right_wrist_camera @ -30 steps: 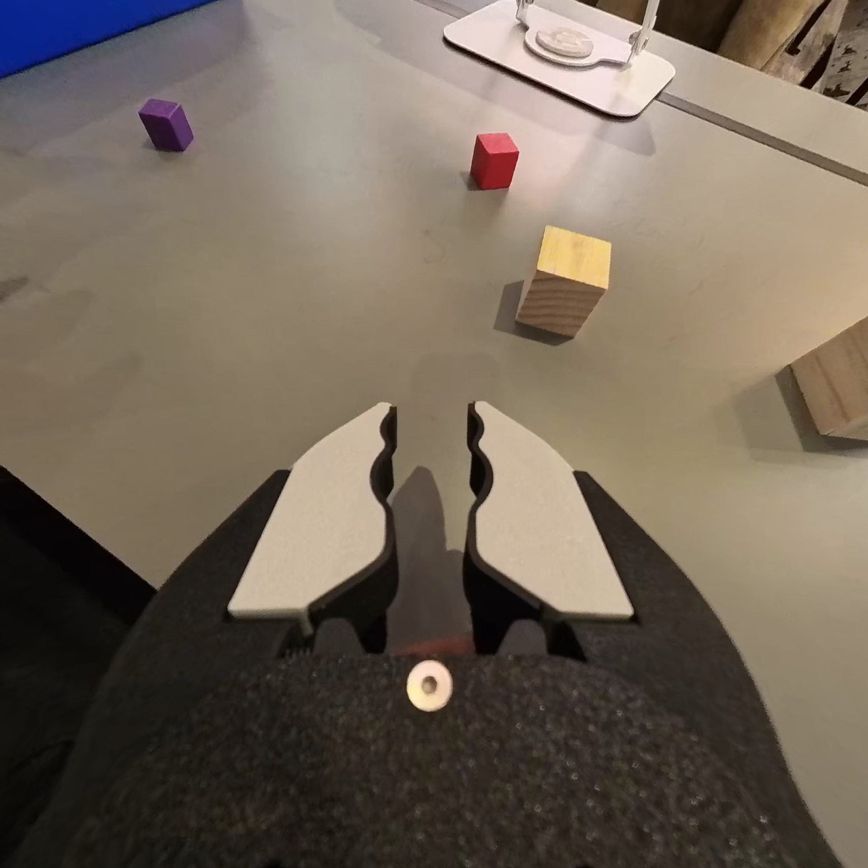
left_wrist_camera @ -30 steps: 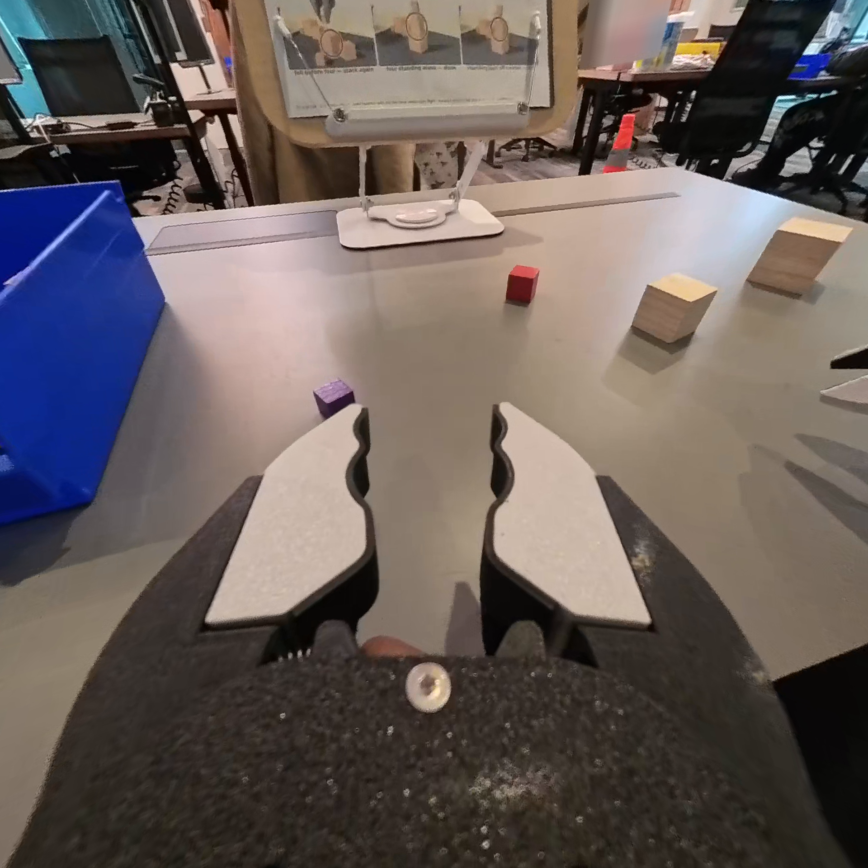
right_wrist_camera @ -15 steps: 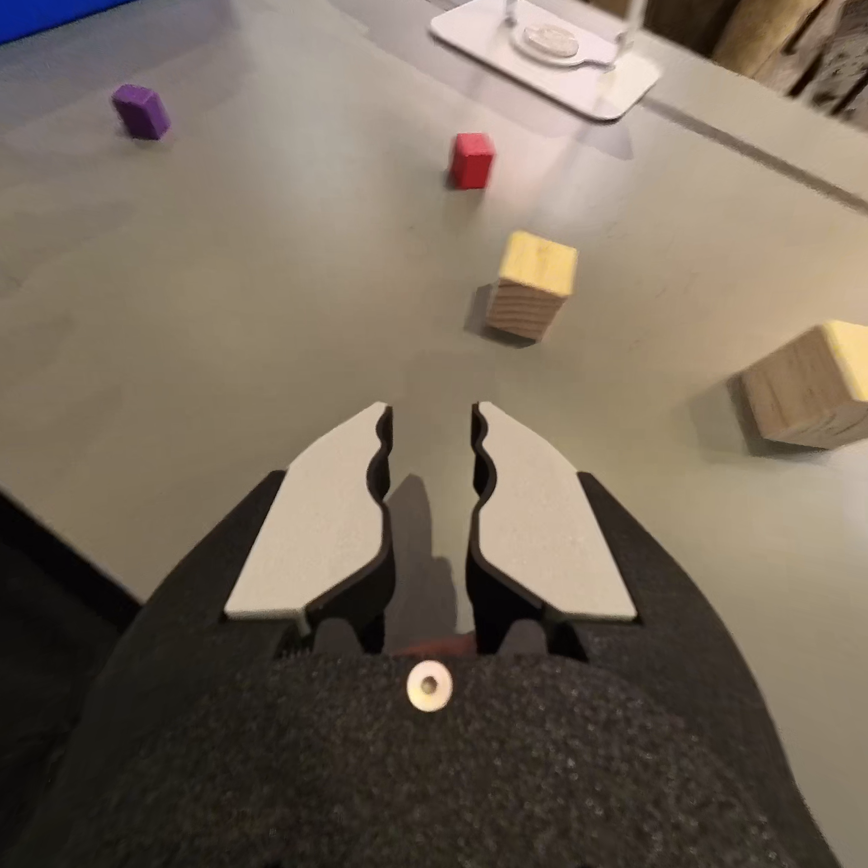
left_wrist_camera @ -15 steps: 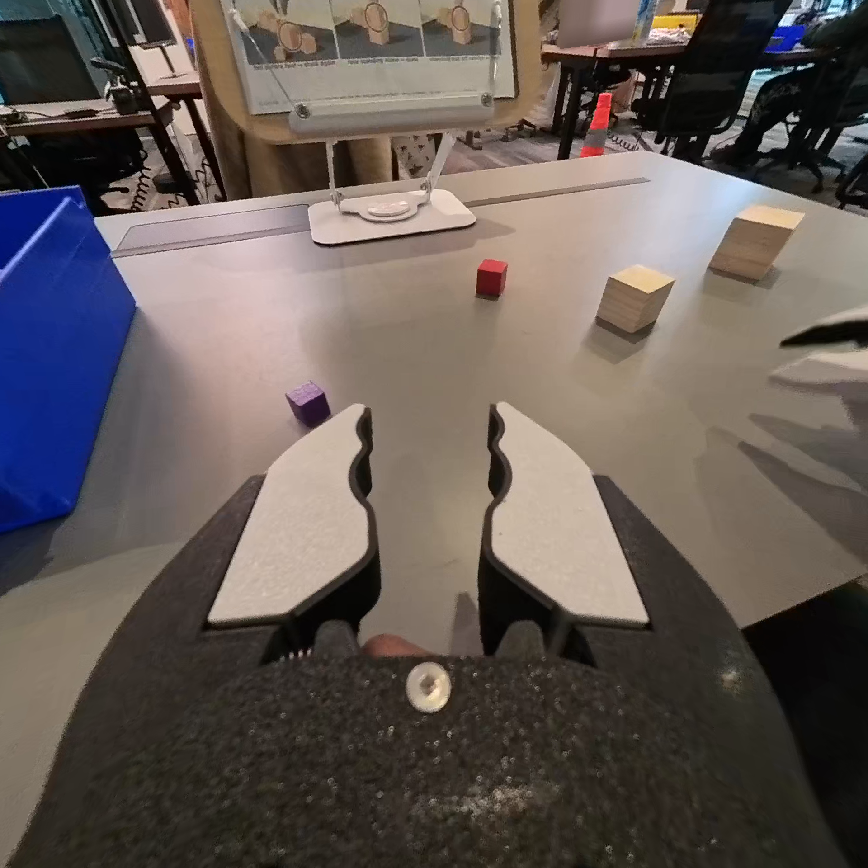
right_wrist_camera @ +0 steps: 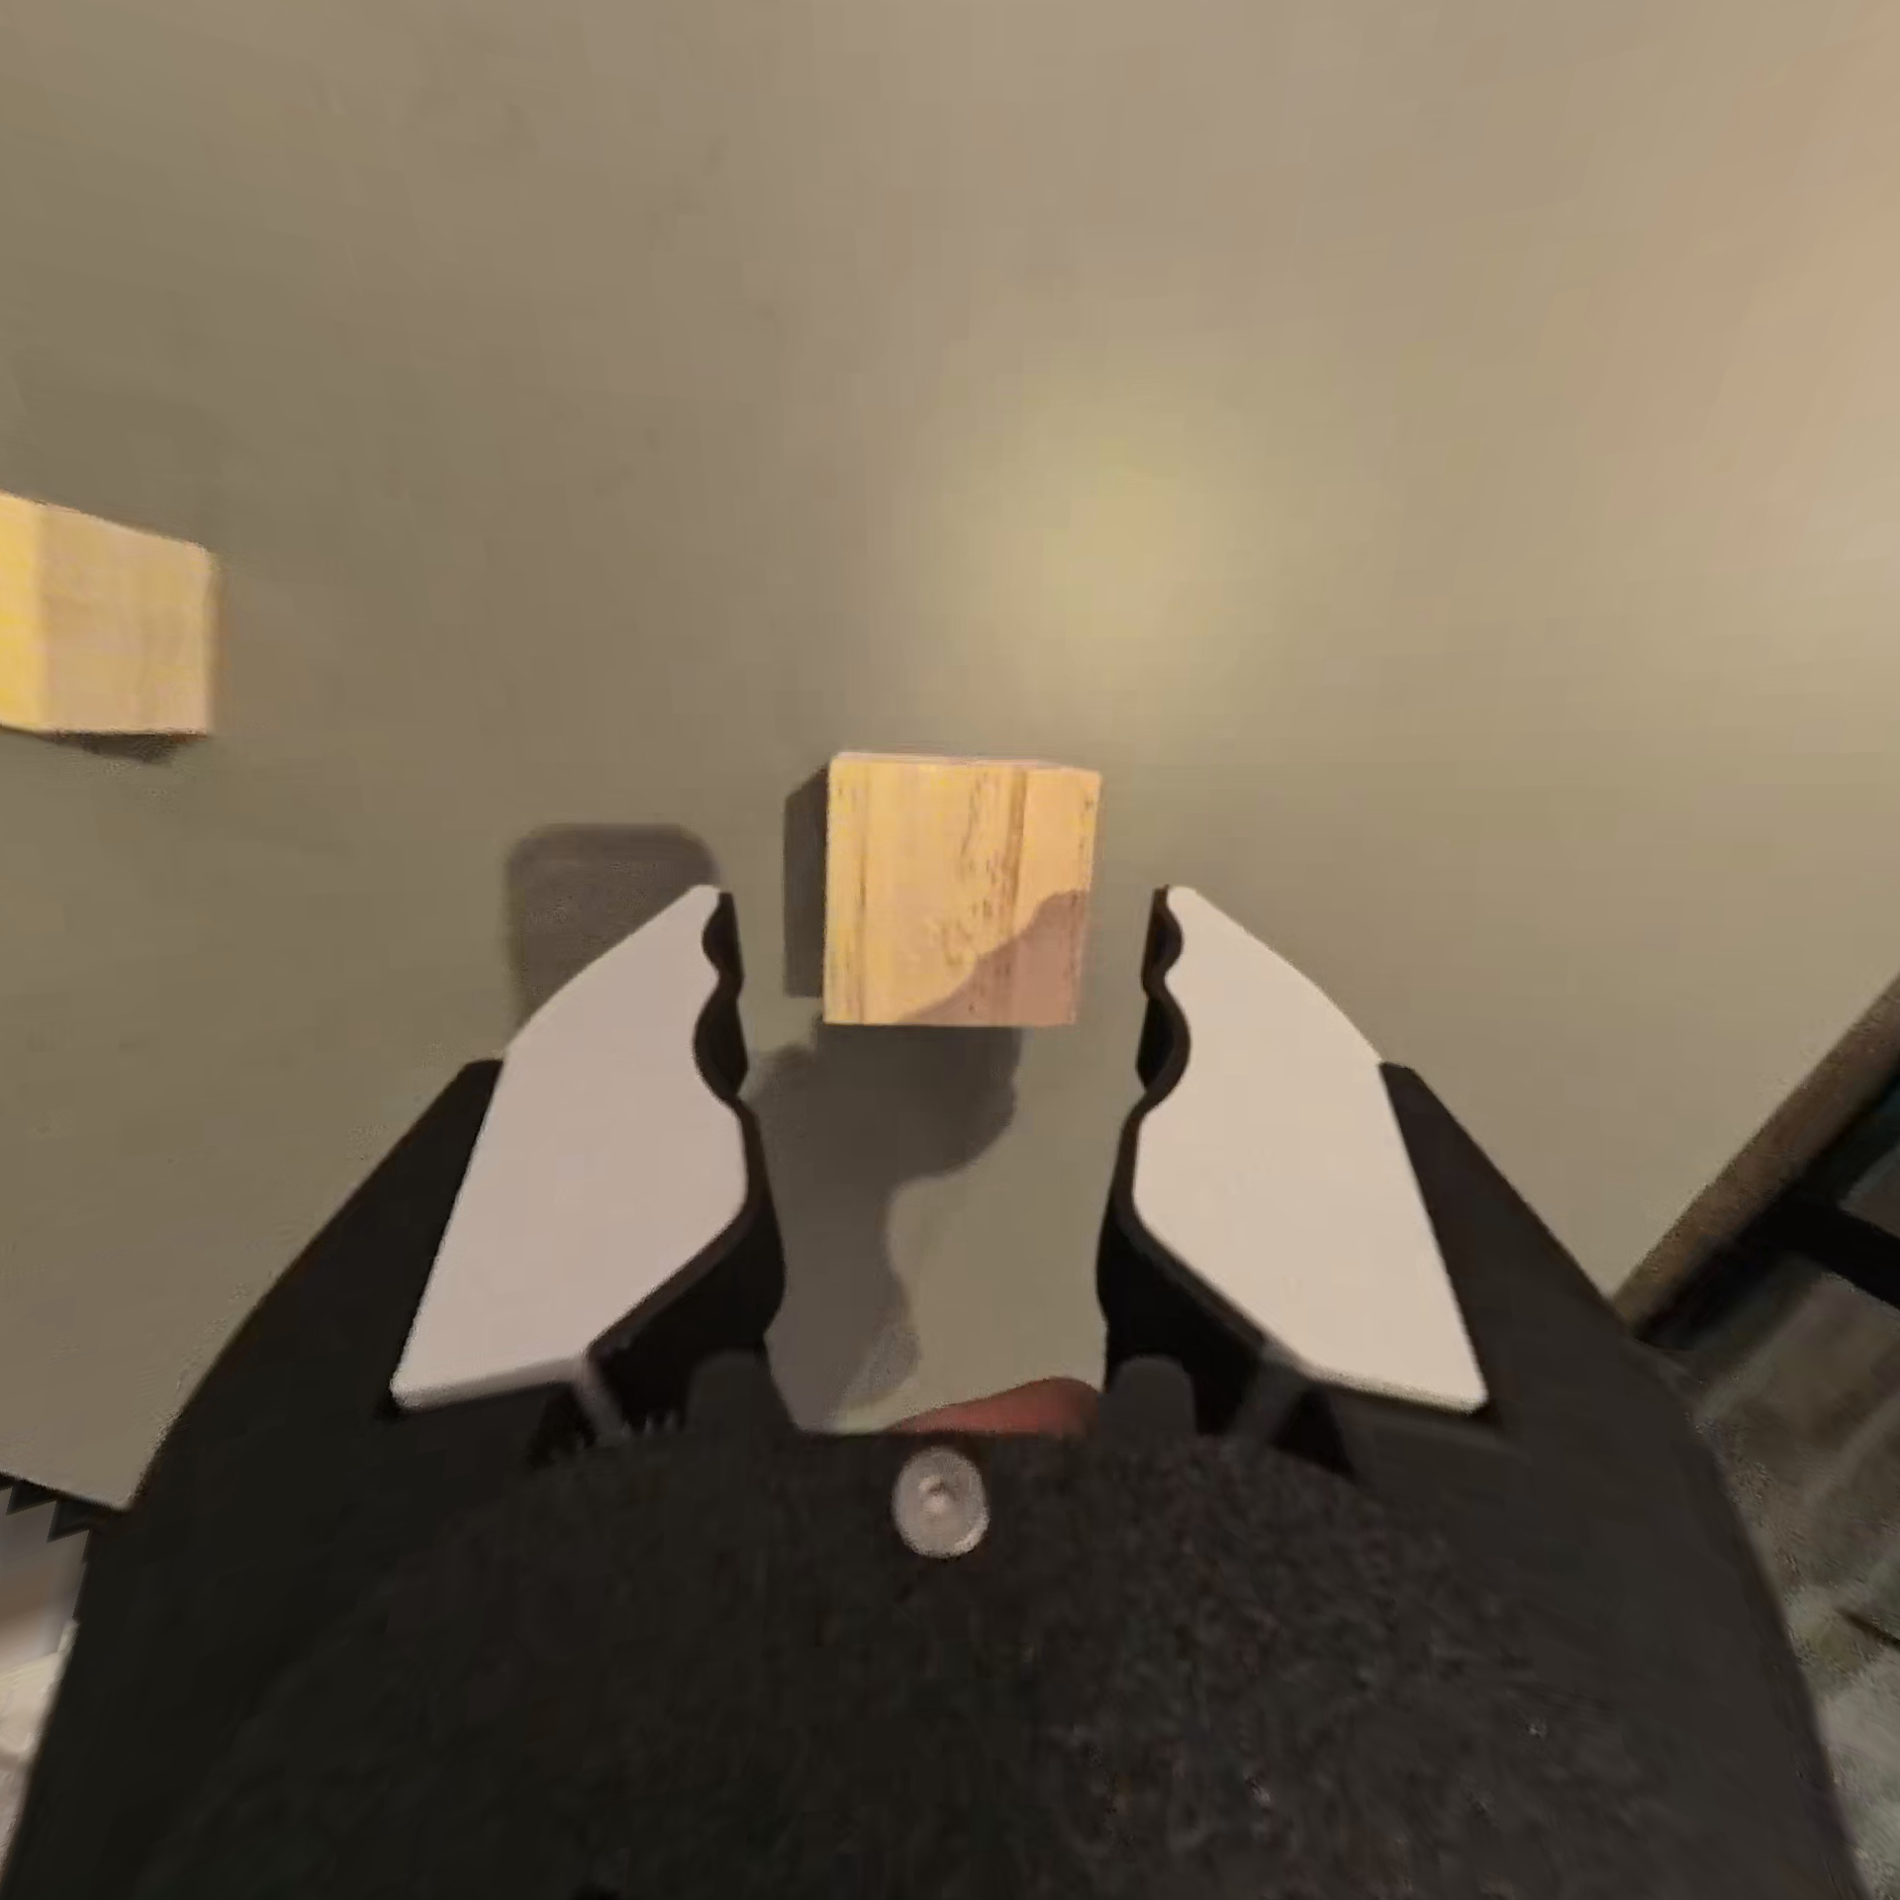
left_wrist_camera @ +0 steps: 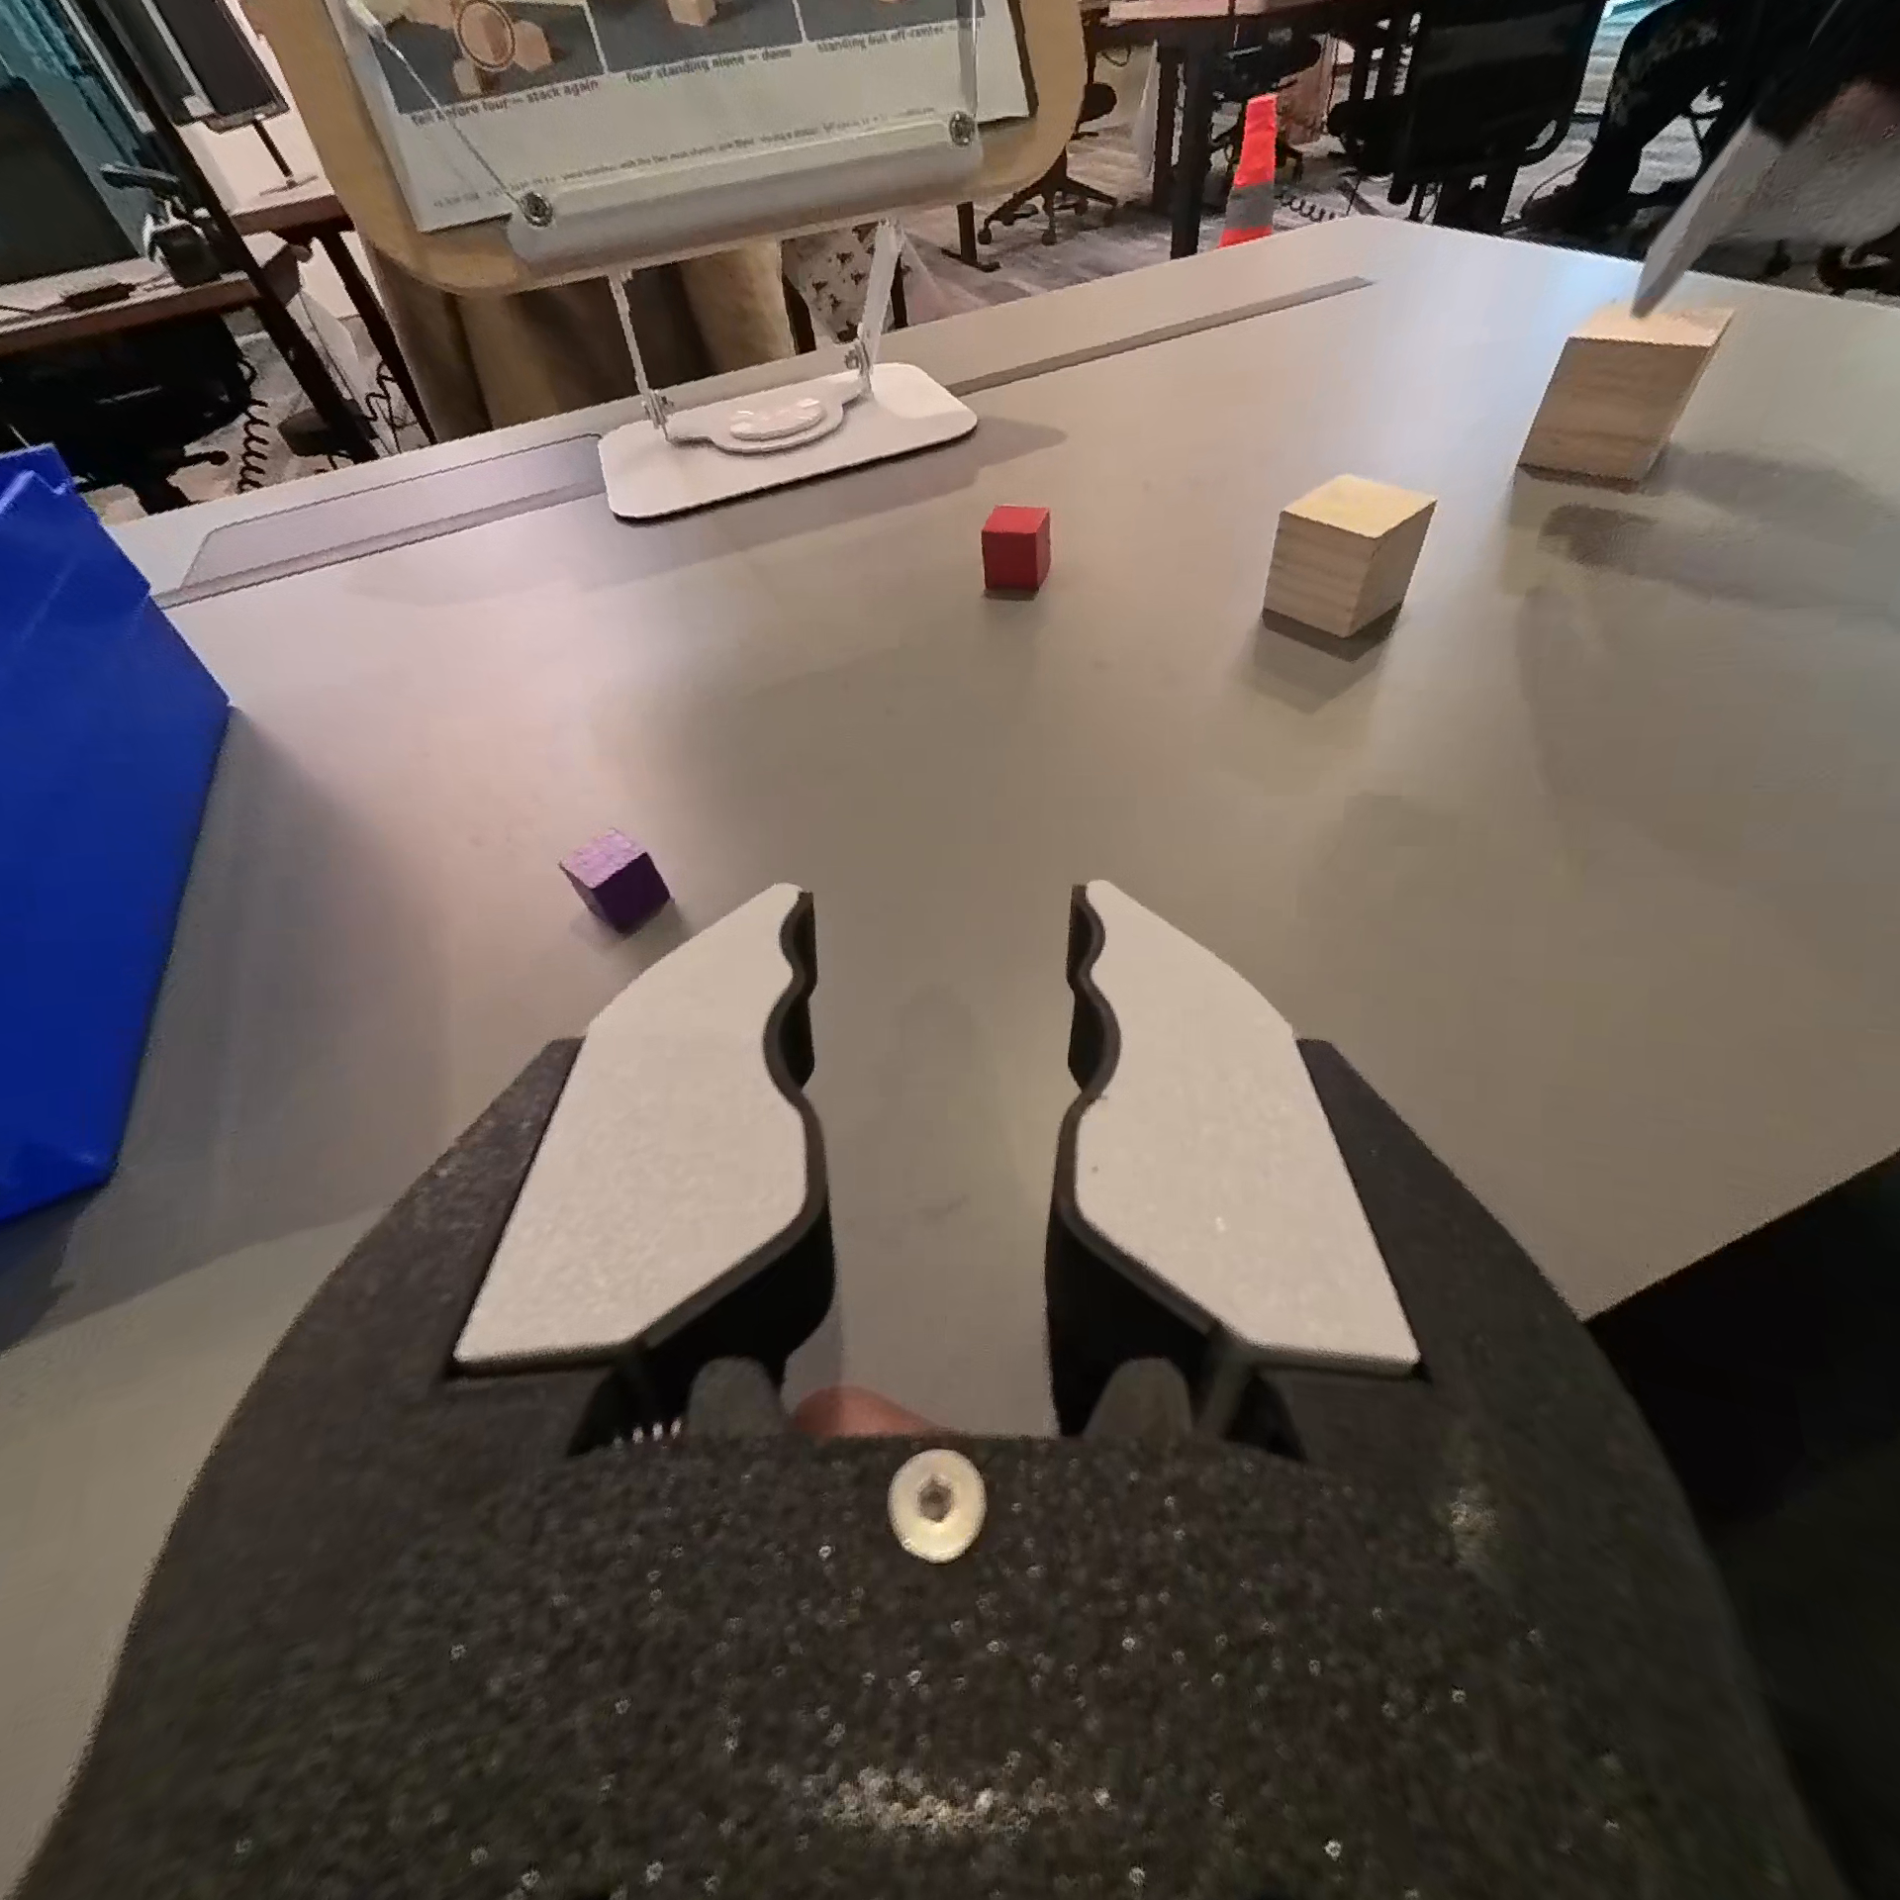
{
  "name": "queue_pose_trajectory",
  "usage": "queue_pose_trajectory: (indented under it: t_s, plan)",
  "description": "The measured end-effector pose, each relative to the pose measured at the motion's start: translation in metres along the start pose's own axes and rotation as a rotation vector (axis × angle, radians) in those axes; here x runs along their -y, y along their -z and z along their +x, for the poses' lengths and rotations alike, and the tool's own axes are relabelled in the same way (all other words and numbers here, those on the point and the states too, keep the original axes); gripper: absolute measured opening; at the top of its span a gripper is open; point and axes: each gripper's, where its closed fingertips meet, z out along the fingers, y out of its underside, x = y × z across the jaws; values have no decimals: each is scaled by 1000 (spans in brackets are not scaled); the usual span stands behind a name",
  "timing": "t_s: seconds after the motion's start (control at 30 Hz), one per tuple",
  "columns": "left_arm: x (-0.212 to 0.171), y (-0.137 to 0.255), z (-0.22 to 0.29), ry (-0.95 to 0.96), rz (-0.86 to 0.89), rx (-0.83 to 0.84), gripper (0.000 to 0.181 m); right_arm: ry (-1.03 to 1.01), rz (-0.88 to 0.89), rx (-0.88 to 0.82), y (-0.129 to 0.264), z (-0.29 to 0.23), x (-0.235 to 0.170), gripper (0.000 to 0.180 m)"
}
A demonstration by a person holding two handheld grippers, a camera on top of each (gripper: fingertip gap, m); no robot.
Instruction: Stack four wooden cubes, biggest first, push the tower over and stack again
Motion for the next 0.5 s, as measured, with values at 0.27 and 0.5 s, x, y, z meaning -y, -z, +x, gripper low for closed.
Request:
queue_pose_trajectory:
  t_s: [0.27, 0.5]
  plan:
    - [-6, -1, -3, 4, -19, -5, 46, 56, -142, -76, -42, 5, -5, 62]
    - [-4, 2, -13, 22, -13, 13, 45, 408, 207, -115, 45, -73, 89, 62]
